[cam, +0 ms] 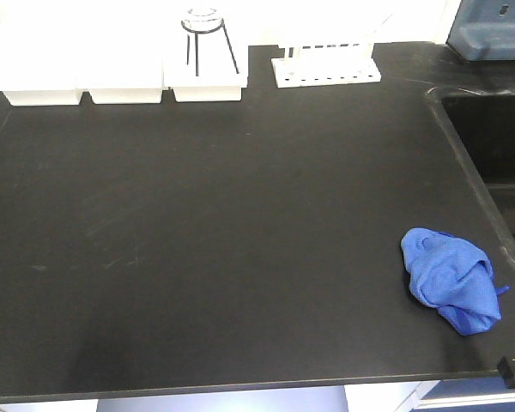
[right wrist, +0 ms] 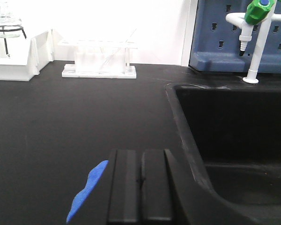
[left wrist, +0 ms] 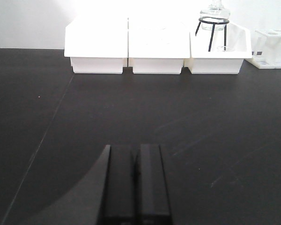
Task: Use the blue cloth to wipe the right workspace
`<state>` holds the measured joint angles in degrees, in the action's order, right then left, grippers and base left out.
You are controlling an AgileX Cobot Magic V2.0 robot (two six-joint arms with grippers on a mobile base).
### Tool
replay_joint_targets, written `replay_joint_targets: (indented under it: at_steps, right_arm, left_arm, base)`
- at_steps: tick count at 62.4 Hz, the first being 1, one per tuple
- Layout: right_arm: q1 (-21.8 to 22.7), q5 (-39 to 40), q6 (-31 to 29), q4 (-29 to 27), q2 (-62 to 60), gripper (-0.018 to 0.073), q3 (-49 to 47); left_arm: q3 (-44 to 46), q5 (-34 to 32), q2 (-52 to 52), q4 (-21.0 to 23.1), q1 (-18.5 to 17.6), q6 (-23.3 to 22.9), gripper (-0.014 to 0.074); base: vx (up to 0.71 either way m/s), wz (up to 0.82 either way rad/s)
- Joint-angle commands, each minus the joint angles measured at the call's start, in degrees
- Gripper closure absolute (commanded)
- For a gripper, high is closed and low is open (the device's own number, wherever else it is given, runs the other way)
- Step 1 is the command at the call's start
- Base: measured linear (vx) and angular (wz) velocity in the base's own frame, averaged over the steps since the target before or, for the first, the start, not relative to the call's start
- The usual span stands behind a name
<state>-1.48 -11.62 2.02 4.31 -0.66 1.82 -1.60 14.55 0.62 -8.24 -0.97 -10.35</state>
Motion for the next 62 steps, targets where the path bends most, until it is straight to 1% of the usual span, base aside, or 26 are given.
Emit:
replay_joint_targets:
  at_steps: [1,33,37,41,44,48,52,56,62]
  right_arm:
    - [0.0,4.6,0.0,0.2,0.1,0.0564,1.0]
    - [0.0,5.5,-0.1,0.2,0.1,0.0564,1.0]
    - [0.0,8.4,-0.2,0.2,0.1,0.0564,0.8]
    - [0.0,13.8,-0.1,0.2,0.1,0.0564,-0.1]
    - [0.0,18.5,-1.0,0.8,0.1,0.0564,-2.0]
    - [0.0,20.3,-2.7,1.9,0.3,0.0564,-6.2]
    - [0.0,17.6,-3.4,1.9,1.9,0.0564,-12.4]
    - [0.0,11.0,-3.3,1.8,5.7,0.0564,-20.6]
    - [0.0,-0.4,-3.3,1.9,15.7,0.0564,-33.1]
  left_arm:
    - [-1.7,-4.3,0.9,-0.1,-0.3,-0.5,0.0602]
    - [-1.7,-4.3,0.9,-0.1,-0.3,-0.5,0.0602]
    - [-1.7,-4.3,0.9,-0.1,-0.3,-0.5,0.0602]
    - [-1.7,-4.3,0.9,-0.1,-0.3,-0.5,0.0602]
    - [-1.7,-4.3,0.9,-0.1,-0.3,-0.5,0.0602]
    - [-1.7,-4.3,0.9,-0.1,-0.3,-0.5,0.0602]
    - [-1.7,-4.3,0.9,-0.1,-0.3,-0.5,0.0602]
    - [-1.7,-4.3,0.9,-0.1,-0.3,-0.5,0.0602]
    - [-1.7,-4.3,0.9,-0.1,-0.3,-0.5,0.0602]
  base:
    - [0.0,0.0]
    - [0.0,0.0]
    - [0.0,0.0]
    - [0.0,0.0]
    - [0.0,0.0]
    - [0.0,0.0]
    - [0.0,0.0]
    - [0.0,0.0]
    - [0.0,0.0]
